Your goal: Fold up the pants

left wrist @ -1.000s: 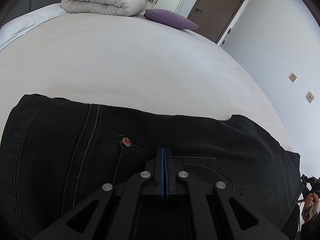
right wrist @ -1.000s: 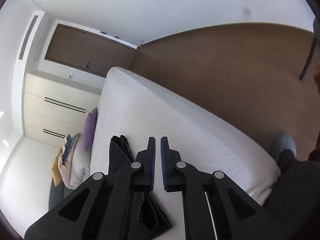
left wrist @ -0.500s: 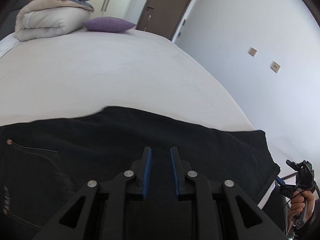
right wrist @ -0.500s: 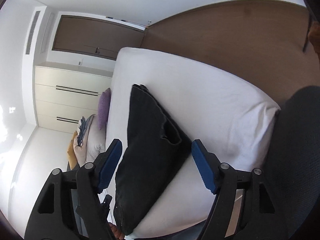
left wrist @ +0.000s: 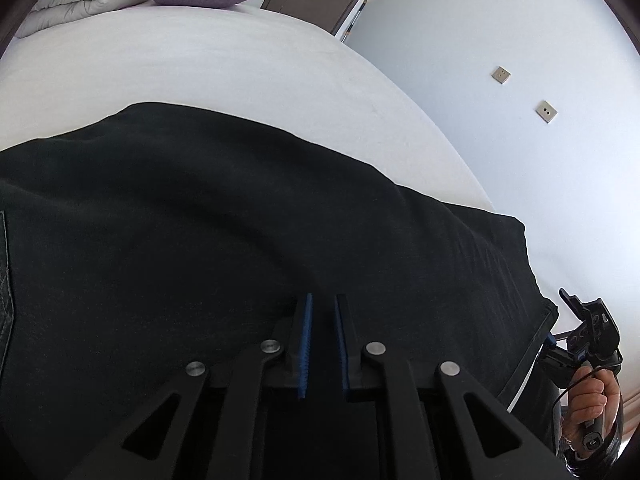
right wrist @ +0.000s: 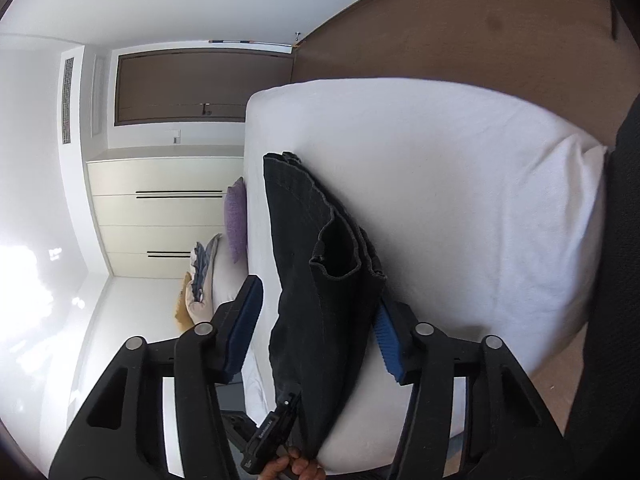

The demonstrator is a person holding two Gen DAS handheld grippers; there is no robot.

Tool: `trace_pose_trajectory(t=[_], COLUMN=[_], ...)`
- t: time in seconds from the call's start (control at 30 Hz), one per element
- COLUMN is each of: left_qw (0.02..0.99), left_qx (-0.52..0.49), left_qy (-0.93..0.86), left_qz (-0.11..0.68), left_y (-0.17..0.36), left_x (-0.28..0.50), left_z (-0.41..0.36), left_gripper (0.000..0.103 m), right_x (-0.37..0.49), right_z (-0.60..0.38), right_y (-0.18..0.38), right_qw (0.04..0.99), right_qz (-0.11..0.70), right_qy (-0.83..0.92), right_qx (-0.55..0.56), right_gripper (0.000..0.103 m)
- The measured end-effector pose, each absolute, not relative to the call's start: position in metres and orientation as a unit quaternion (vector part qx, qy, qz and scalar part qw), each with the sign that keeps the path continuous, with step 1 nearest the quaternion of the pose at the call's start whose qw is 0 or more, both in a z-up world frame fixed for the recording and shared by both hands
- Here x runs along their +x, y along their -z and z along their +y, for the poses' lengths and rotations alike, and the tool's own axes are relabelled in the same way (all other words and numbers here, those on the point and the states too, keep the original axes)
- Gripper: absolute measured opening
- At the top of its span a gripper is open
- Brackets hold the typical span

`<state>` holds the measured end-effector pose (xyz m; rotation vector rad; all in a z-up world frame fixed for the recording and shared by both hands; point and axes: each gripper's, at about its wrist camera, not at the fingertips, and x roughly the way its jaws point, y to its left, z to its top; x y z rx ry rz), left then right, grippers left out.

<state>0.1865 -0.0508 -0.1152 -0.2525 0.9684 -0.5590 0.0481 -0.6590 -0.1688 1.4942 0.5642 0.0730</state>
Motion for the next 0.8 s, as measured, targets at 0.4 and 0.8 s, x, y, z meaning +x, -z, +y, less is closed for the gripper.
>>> trace_pose_trajectory(t=[0.4,0.8], left_qw=[0.837,0.833], left_qx=[-0.135,-0.157], left_qy=[0.265,0.269], left_qz=[0.460,0.458], left_y=[0.121,0.122], left_x=[0.185,0.183], left_z=[-0.044,-0.034], left_gripper=[0.012,0.010], right_x=[0.060,0.078], right_z=[-0.662,-0.645], right_y=[0.182,0.141], right_qw=[0.694,0.773], right_qz=[0.245,0.289], right_qy=[-0.020,0.012], right_qx=[0.677,0.564], right_gripper=[0.010,0.009])
